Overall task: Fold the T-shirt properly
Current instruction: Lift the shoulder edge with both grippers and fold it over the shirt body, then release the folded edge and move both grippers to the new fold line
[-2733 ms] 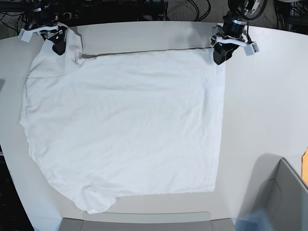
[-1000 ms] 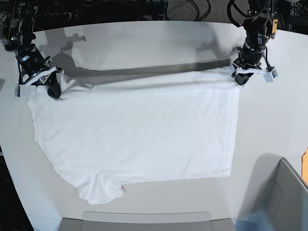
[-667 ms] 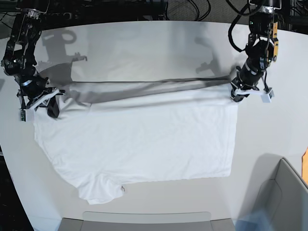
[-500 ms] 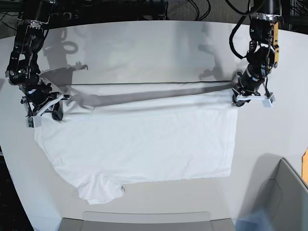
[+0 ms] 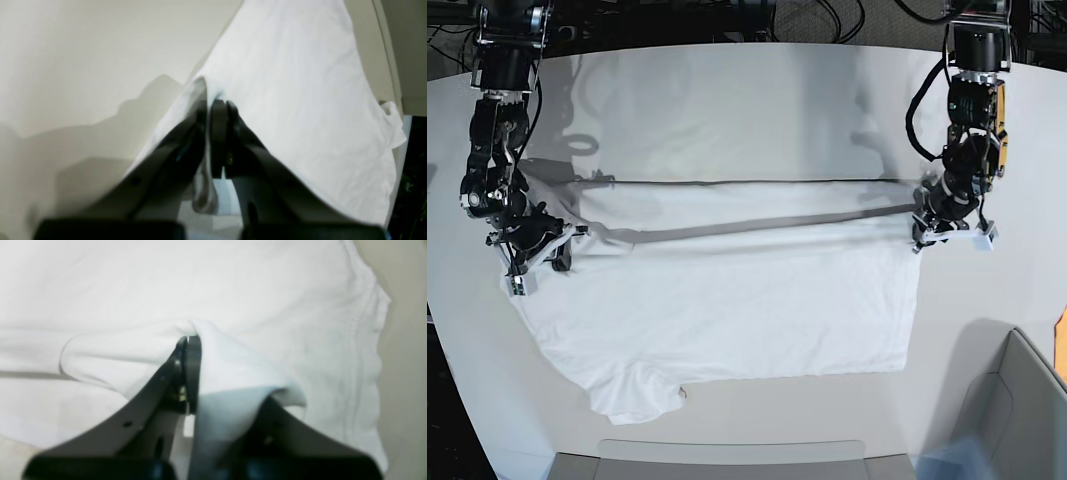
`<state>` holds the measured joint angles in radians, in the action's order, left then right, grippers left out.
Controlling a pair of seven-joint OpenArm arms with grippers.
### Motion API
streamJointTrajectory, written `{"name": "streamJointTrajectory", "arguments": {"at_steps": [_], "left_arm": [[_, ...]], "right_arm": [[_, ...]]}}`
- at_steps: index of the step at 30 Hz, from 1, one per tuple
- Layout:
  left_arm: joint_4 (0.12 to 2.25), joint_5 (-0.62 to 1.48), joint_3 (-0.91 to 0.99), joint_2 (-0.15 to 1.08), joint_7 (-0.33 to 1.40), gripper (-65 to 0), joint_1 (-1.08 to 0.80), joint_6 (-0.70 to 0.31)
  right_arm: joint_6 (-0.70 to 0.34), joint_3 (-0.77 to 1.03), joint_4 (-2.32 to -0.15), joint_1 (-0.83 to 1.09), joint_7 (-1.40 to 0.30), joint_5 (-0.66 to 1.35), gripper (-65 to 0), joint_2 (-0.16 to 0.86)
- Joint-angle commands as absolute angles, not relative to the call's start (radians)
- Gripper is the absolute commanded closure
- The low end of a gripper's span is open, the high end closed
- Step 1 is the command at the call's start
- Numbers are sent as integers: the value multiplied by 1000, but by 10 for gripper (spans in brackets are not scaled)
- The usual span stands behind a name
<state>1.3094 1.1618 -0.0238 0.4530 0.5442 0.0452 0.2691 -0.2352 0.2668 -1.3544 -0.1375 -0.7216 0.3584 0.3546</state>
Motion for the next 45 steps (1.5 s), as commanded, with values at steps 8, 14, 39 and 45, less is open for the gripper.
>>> {"name": "streamJointTrajectory", "arguments": {"at_steps": [8,14,39,45], "left_arm": [[1303,1141,-76,478,487,0,134,277],[1194,1141,-76,478,487,0,208,277],[1366,1150,114,478,498,-147,68,286],[1466,1150,124,475,498,-147,7,286]], "right_arm": [[-214,209,-1214,-257,-593,331,0,381],[-214,205,-1121,-306,-532,331,0,381],[-214,268,-1228,-308,-515,331,-293,394],[-216,269,-1320,-282,-572,338,-293,410]]}}
